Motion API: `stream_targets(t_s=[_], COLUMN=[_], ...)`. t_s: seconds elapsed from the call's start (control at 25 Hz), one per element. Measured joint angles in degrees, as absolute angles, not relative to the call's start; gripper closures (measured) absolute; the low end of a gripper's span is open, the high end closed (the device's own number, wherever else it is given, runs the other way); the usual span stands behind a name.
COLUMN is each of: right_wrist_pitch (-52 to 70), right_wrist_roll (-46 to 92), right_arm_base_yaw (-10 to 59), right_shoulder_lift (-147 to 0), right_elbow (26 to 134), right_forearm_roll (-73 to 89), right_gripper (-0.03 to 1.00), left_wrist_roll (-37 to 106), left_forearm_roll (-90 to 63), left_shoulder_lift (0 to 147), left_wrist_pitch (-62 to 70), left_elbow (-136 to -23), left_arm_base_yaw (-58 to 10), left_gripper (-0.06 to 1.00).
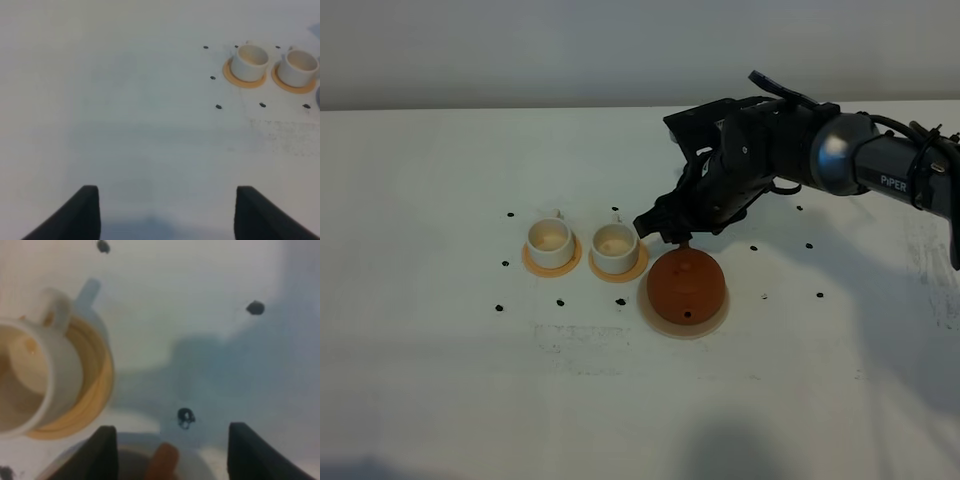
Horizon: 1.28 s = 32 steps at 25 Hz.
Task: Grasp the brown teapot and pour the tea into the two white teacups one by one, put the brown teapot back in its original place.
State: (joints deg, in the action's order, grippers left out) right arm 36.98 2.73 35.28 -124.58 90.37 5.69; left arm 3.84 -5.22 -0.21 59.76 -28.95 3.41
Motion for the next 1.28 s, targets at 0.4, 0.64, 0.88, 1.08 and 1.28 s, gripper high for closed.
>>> stream_targets(t_s=[0.4, 0.64, 0.88, 1.08, 1.28], right_wrist_pitch=[37.3, 38.7, 39.9, 40.1, 40.3], right_wrist_roll=[2.7, 2.7, 2.5, 2.5, 1.6], right_arm_base_yaw=[34.7, 34.7, 34.7, 34.7, 34.7], right_shoulder_lift=[-124.6, -124.6, -124.6, -124.6, -124.6], right_elbow=[90.4, 90.4, 90.4, 90.4, 90.5], right_forearm_roll=[4.7, 2.6, 1.0, 0.0, -3.3], right_gripper=[0.5, 0.5, 0.5, 0.5, 0.5], left_wrist_roll=[3.8, 3.8, 3.8, 3.8, 3.8], left_forearm_roll=[-5.2, -5.2, -5.2, -5.2, -5.2], left_shoulder_lift=[-0.2, -0.2, -0.2, -0.2, -0.2], left_wrist_pitch=[59.8, 59.8, 59.8, 59.8, 59.8], left_elbow=[-28.9, -28.9, -28.9, -28.9, -28.9], left_arm_base_yaw=[3.4, 3.4, 3.4, 3.4, 3.4], left_gripper=[0.36, 0.36, 0.36, 0.36, 0.36])
